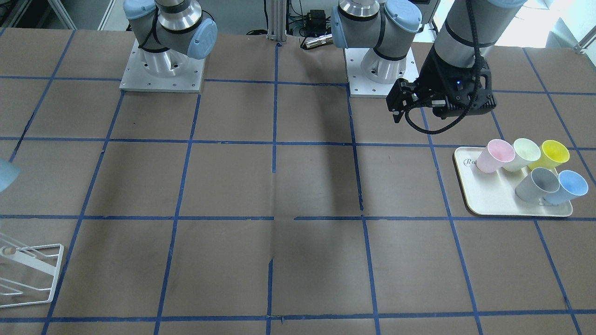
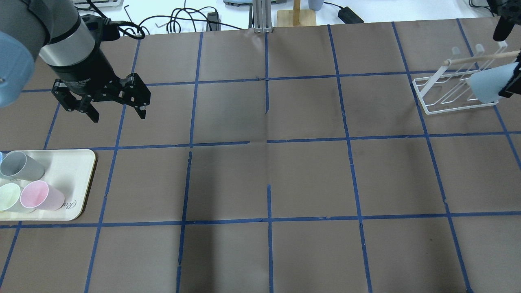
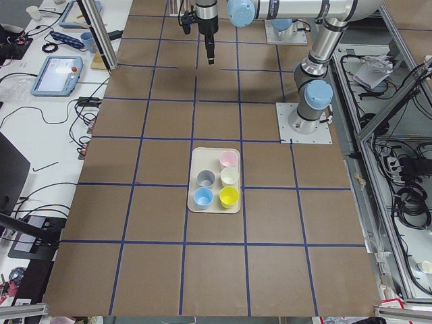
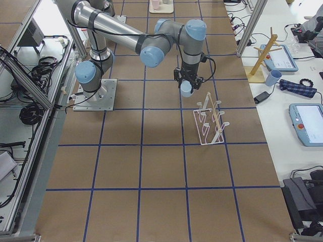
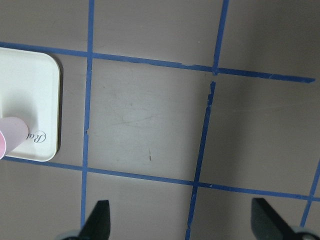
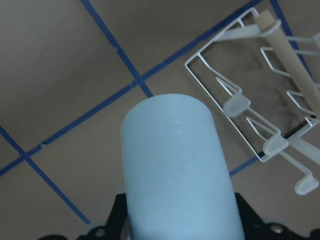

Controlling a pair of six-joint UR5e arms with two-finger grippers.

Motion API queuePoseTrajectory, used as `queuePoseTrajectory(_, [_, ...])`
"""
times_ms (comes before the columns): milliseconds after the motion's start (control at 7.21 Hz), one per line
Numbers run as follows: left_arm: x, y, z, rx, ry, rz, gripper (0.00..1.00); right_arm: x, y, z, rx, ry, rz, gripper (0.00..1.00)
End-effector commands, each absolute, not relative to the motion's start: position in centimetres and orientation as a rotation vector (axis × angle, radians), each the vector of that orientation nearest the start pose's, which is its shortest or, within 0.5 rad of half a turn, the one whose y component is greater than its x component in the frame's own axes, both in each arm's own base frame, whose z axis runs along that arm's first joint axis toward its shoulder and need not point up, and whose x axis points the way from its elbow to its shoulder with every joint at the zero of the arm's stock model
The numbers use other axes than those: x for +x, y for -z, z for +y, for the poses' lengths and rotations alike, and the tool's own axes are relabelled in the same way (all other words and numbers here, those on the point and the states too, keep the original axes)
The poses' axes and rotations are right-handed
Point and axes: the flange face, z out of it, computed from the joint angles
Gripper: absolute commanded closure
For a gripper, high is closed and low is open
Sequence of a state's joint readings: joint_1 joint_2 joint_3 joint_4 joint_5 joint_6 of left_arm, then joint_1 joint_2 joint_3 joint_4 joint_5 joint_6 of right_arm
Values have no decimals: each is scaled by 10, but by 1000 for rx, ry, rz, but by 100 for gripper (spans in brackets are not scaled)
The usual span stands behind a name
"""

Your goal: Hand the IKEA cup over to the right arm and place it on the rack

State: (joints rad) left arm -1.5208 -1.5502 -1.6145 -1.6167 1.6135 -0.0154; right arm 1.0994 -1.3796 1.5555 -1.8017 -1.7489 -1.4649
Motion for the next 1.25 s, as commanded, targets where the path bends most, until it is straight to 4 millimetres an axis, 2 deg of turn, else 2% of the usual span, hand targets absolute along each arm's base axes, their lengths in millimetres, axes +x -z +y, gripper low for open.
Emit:
queuePoseTrajectory(0, [-115,-472,-481,-79,-84,3162,0,-160,-397,-585,-1568,-287,2949,72])
queuePoseTrajectory(277, [-115,-472,-481,-57,-84,3161,0,-108,-384,-608,-1653,-297,2958,71])
queuePoseTrajectory(416, [-113,-472,-482,-59,-77,3163,0,-100,-378,-612,-1694,-365,2959,70])
queuePoseTrajectory(832, [-111,-472,-483,-66,-74,3164,0,-109,-378,-613,-1714,-450,3033,69])
queuePoseTrajectory(1110, [-111,-473,-483,-67,-69,3169,0,-116,-358,-627,-1773,-467,3041,69])
